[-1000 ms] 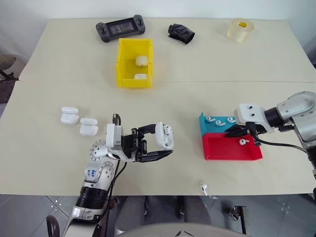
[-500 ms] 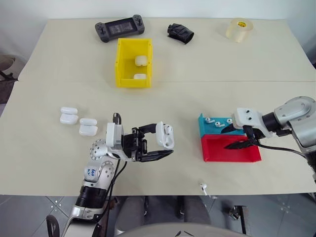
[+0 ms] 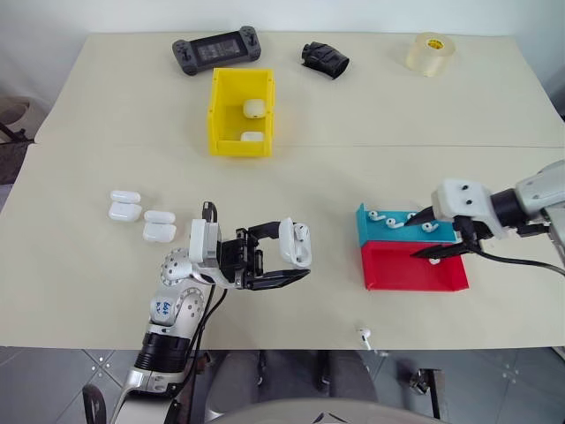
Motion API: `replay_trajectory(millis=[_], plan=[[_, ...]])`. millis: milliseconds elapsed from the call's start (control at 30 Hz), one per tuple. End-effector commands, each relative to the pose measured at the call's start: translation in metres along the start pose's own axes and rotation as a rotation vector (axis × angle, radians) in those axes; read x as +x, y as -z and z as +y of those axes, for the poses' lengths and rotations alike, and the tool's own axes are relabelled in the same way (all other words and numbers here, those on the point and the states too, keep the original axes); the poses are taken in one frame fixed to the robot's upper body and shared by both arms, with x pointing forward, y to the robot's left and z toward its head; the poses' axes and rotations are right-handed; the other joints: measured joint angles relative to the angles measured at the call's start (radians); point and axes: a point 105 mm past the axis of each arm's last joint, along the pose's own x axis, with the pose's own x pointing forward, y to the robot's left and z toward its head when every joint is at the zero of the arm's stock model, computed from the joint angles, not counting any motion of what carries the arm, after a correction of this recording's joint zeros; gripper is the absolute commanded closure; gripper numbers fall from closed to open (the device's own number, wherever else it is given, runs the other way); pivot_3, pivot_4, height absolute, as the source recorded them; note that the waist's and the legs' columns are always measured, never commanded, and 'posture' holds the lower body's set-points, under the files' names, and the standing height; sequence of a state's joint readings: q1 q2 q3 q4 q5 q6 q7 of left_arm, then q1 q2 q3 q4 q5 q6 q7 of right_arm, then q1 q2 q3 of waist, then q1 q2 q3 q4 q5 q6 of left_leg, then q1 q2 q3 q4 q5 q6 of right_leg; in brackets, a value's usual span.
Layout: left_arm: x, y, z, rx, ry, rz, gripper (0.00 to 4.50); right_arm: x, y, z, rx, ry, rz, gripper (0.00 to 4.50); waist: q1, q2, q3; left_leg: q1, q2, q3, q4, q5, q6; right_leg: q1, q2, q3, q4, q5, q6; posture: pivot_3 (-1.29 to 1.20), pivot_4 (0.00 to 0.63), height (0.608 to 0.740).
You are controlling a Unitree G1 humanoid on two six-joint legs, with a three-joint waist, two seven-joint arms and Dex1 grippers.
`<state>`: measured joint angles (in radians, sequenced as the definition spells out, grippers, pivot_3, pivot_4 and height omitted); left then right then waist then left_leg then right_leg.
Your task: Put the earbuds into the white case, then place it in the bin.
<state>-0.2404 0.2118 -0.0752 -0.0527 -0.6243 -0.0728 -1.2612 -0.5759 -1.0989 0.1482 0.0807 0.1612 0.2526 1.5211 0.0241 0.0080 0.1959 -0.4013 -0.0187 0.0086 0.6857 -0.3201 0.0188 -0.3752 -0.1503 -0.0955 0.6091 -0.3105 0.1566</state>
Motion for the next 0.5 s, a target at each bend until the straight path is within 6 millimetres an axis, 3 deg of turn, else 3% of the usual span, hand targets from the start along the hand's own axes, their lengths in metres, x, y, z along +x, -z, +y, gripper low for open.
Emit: replay_trajectory(millis=[33, 200, 400, 500], plan=[[0.005, -0.010, -0.001, 0.035, 0.027, -0.031, 1.57, -0.031, -0.005, -0.004, 0.069, 0.082, -0.006, 1.18, 0.001, 0.000, 0.000, 0.000, 0.000, 0.000, 0.000, 0.000, 0.000, 0.000, 0.000, 0.000, 0.000, 0.000, 0.000, 0.00, 0.150, 0.740], [0.004, -0.007, -0.002, 0.027, 0.034, -0.034, 1.57, -0.063, 0.025, -0.001, 0.104, 0.222, 0.052, 0.03, 0.004, 0.000, 0.000, 0.000, 0.000, 0.001, 0.000, 0.000, 0.000, 0.000, -0.001, -0.001, 0.000, 0.000, 0.000, 0.00, 0.150, 0.740], [0.007, -0.004, 0.000, 0.013, 0.051, -0.043, 1.57, -0.078, 0.049, 0.009, 0.148, 0.330, -0.011, 0.03, 0.001, 0.000, 0.000, 0.000, 0.000, 0.002, 0.000, 0.000, 0.000, 0.001, 0.000, -0.001, 0.001, 0.000, 0.000, 0.00, 0.150, 0.740], [0.008, -0.004, 0.000, 0.010, 0.058, -0.047, 1.57, -0.074, 0.047, 0.005, 0.130, 0.365, -0.048, 0.03, -0.003, 0.000, 0.000, 0.001, 0.000, 0.003, 0.000, 0.000, 0.000, 0.001, 0.000, 0.000, 0.001, 0.000, 0.000, 0.00, 0.150, 0.740]])
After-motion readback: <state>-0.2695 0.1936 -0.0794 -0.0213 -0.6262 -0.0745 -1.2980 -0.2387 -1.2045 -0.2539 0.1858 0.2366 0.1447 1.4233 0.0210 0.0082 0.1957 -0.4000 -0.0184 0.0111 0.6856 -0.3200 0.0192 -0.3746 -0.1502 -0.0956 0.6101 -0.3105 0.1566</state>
